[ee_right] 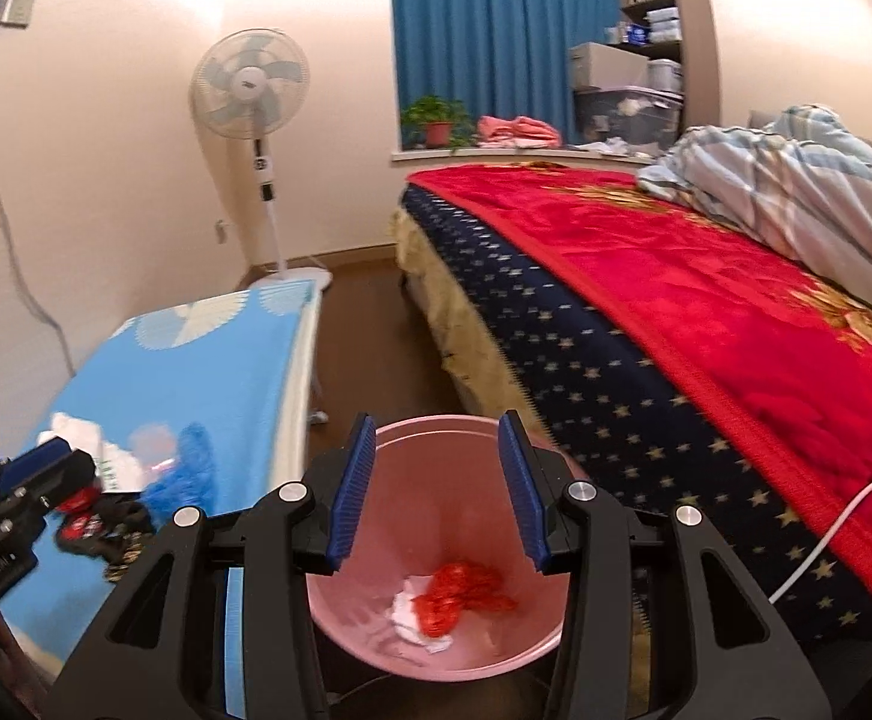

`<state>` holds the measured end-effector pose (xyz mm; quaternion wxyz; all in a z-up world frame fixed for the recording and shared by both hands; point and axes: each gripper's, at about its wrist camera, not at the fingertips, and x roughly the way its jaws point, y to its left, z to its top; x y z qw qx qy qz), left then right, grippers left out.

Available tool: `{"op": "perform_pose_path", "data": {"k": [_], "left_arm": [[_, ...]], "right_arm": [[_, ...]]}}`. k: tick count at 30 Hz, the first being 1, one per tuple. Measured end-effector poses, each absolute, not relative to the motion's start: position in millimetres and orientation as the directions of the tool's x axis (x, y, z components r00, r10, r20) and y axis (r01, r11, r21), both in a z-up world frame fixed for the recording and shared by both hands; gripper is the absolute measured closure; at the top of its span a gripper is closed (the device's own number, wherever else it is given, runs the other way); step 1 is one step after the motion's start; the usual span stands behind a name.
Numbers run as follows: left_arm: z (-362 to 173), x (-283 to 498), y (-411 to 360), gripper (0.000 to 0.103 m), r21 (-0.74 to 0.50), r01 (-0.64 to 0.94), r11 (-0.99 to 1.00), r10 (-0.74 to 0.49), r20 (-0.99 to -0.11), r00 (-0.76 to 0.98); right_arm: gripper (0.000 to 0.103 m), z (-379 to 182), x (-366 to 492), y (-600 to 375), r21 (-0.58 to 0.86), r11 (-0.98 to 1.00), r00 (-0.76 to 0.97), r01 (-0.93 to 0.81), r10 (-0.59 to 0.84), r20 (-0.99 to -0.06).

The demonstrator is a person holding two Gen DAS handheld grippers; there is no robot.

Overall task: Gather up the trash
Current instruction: 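Grasp the black patterned cloth with the right gripper while the left grasps the white glove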

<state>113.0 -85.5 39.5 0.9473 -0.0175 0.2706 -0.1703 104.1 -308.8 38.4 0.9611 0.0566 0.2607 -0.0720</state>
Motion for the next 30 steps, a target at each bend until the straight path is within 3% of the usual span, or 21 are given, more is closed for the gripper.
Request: {"op": "perform_pose_path", "data": {"k": [12, 30], "left_arm": [[42, 91, -15, 0.066, -0.134, 0.157, 0.979, -0.203, -0.482, 0.853], [2, 124, 42, 0.066, -0.249, -0.059, 0.967, -0.088, -0.54, 0.837]], "right_arm": [[0.059, 22, 109, -250, 0.109, 0.994, 0.854, 0.025, 0.035, -0.519], [0.059, -27, 127, -170, 0.19, 0.966, 0.775, -0.174, 0.253, -0.579]]}}
